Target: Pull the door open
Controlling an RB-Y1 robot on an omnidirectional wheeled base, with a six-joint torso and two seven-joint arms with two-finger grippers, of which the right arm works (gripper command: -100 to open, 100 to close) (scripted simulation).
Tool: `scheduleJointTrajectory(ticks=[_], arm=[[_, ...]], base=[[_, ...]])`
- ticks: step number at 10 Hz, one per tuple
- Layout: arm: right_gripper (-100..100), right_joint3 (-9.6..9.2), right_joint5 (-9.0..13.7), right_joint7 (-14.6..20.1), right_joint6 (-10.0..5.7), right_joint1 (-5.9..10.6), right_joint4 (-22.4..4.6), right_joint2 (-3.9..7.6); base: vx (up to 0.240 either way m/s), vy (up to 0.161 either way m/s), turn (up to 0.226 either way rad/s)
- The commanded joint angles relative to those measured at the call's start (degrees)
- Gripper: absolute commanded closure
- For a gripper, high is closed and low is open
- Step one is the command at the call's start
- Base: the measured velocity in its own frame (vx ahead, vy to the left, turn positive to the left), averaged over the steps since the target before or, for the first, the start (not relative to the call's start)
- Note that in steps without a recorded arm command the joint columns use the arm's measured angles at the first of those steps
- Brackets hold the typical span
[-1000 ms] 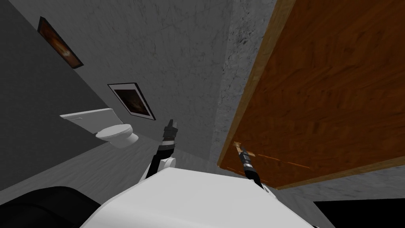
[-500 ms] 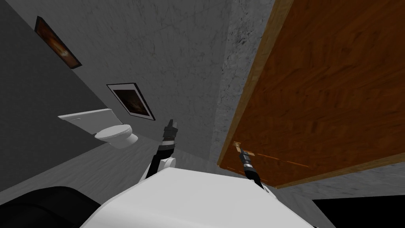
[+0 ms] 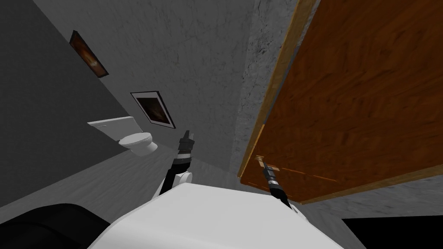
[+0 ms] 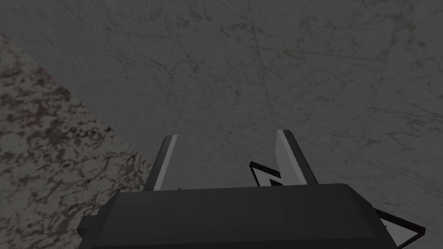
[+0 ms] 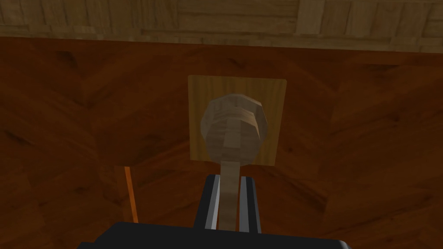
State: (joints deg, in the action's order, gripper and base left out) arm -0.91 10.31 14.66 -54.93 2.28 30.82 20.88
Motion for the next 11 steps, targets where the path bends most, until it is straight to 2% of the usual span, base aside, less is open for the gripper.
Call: scheduleJointTrajectory(ticks=[1, 5, 6, 7, 10, 11], arm=[[100, -1.19, -0.5, 1.2, -0.47, -1.62, 1.5, 0.62], [100, -3.76, -1.6, 4.1, -2.32, -3.81, 2.7, 2.65], [100, -3.34, -1.4, 3.6, -1.70, -3.35, 2.4, 2.47], [100, -4.17, -1.7, 4.6, -3.31, -4.36, 2.1, 3.13], [100, -5.10, -2.0, 5.7, -5.36, -5.55, 1.8, 4.12], [100, -5.62, -2.1, 6.3, -6.50, -6.22, 1.7, 4.66]], base=[[-0.237, -0.068, 0.137], [-0.224, -0.064, 0.116], [-0.101, -0.020, 0.020], [-0.150, -0.064, 0.117], [-0.174, -0.052, 0.124], [-0.170, -0.071, 0.138]])
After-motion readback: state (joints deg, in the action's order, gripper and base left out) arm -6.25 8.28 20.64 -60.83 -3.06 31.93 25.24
